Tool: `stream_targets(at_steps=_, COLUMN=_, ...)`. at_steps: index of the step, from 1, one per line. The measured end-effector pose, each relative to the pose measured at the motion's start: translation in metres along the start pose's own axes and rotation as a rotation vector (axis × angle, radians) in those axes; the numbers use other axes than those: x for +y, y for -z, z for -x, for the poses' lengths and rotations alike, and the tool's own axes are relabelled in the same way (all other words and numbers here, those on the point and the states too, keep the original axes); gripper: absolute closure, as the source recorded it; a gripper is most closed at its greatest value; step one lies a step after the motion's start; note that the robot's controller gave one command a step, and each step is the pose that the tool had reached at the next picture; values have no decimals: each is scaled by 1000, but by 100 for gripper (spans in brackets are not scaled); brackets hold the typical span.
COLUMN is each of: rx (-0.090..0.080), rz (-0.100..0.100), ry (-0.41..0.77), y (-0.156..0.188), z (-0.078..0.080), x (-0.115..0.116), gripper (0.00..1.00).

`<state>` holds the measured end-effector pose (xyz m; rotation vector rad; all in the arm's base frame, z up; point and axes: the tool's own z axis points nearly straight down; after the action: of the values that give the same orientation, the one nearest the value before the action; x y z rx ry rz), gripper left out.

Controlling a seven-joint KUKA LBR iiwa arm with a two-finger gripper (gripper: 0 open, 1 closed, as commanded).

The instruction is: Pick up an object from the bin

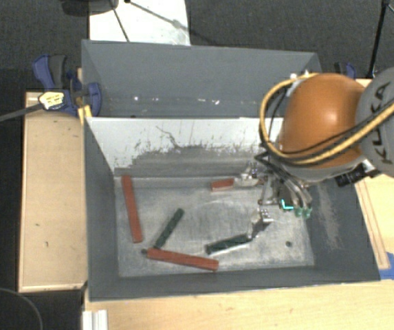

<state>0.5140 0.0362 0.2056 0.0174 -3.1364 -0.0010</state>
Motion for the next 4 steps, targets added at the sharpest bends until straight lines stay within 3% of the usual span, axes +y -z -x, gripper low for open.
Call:
stream_targets(at_steps=1, rx=-8, rz=0, ry=-1, y=3, z=2, x=0, gripper=0)
stream_targets(at_steps=2, rx=-9, rz=0, ry=134, y=-118, z=-19, x=-29, gripper=100)
stream_targets(at_steps=3, rx=-6, rz=0, ry=132, y=-124, z=-21, x=-30, gripper=0)
stream_targets(at_steps=4, rx=-6, rz=0, ry=129, y=-124, z=-21, x=-30, gripper=100)
